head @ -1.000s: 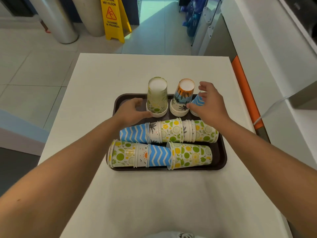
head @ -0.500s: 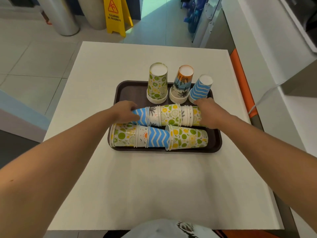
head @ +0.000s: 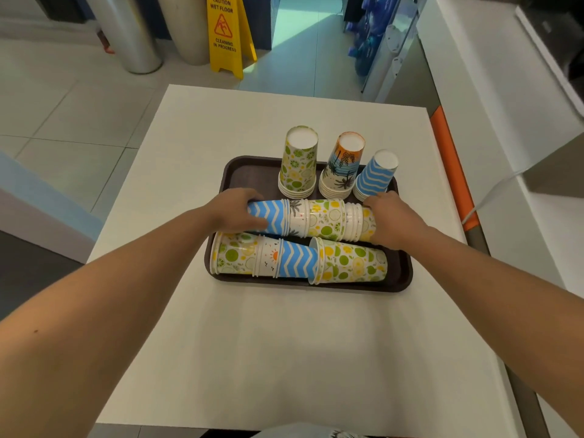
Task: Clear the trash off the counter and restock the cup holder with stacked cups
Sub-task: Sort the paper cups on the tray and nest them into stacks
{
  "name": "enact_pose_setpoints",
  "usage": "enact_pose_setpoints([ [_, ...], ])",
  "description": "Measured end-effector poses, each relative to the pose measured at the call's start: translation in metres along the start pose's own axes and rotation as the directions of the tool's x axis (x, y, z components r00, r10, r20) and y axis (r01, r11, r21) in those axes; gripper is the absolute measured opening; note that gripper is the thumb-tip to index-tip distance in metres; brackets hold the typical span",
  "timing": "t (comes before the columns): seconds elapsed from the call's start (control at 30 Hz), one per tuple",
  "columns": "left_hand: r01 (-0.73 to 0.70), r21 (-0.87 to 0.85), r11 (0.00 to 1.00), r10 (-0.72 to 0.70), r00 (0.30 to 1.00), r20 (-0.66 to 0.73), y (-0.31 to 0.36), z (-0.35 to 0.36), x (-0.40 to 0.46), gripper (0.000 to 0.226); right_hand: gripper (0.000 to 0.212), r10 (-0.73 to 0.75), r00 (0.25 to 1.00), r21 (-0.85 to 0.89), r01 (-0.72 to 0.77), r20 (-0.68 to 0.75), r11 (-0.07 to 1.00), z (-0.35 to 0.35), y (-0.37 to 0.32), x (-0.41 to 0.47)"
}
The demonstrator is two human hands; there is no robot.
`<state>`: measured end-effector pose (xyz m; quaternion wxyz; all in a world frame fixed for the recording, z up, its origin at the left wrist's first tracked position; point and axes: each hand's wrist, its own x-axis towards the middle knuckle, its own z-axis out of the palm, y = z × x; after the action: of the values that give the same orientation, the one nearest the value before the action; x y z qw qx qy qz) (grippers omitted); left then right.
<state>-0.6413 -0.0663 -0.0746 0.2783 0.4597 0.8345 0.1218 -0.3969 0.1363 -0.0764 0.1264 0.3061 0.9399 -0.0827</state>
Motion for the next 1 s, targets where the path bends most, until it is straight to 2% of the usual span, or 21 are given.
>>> enact_pose_setpoints([
  [0.2, -0.066, -0.3, 0.951, 0.015, 0.985, -0.171, -0.001, -0.02, -0.011, 0.061, 0.055, -0.009, 0.997, 0.158, 0.02, -0.073, 0.987, -0.003, 0.006, -0.004],
  [0.33, -0.152, -0.573, 0.806, -0.075, 0.933, -0.352, 0.007, -0.037, -0.016, 0.062, 0.069, 0.018, 0.989, 0.299, 0.027, -0.145, 0.954, -0.003, 0.002, -0.011],
  [0.4, -0.22, -0.639, 0.737, -0.12, 0.888, -0.444, 0.016, -0.043, -0.017, 0.061, 0.071, 0.042, 0.982, 0.385, 0.033, -0.184, 0.922, -0.003, -0.004, -0.013],
  [0.5, -0.34, -0.677, 0.653, -0.135, 0.827, -0.546, 0.031, -0.051, -0.017, 0.068, 0.072, 0.069, 0.977, 0.51, 0.045, -0.202, 0.859, -0.001, -0.019, -0.014],
  [0.57, -0.373, -0.695, 0.615, -0.162, 0.803, -0.574, 0.037, -0.056, -0.015, 0.076, 0.072, 0.079, 0.974, 0.575, 0.057, -0.21, 0.816, 0.004, -0.028, -0.013],
  [0.73, -0.439, -0.721, 0.536, -0.176, 0.777, -0.604, 0.04, -0.057, -0.015, 0.068, 0.069, 0.146, 0.957, 0.642, 0.051, -0.249, 0.765, 0.016, -0.044, -0.003],
  [0.9, -0.506, -0.578, 0.641, -0.076, 0.707, -0.703, 0.049, -0.065, -0.024, 0.075, 0.074, 0.154, 0.97, 0.741, 0.038, -0.189, 0.67, 0.023, -0.068, 0.014],
  [1.0, -0.521, -0.506, 0.688, 0.003, 0.699, -0.716, 0.058, -0.073, -0.028, 0.073, 0.074, 0.16, 0.977, 0.787, 0.012, -0.141, 0.617, 0.028, -0.084, 0.023],
])
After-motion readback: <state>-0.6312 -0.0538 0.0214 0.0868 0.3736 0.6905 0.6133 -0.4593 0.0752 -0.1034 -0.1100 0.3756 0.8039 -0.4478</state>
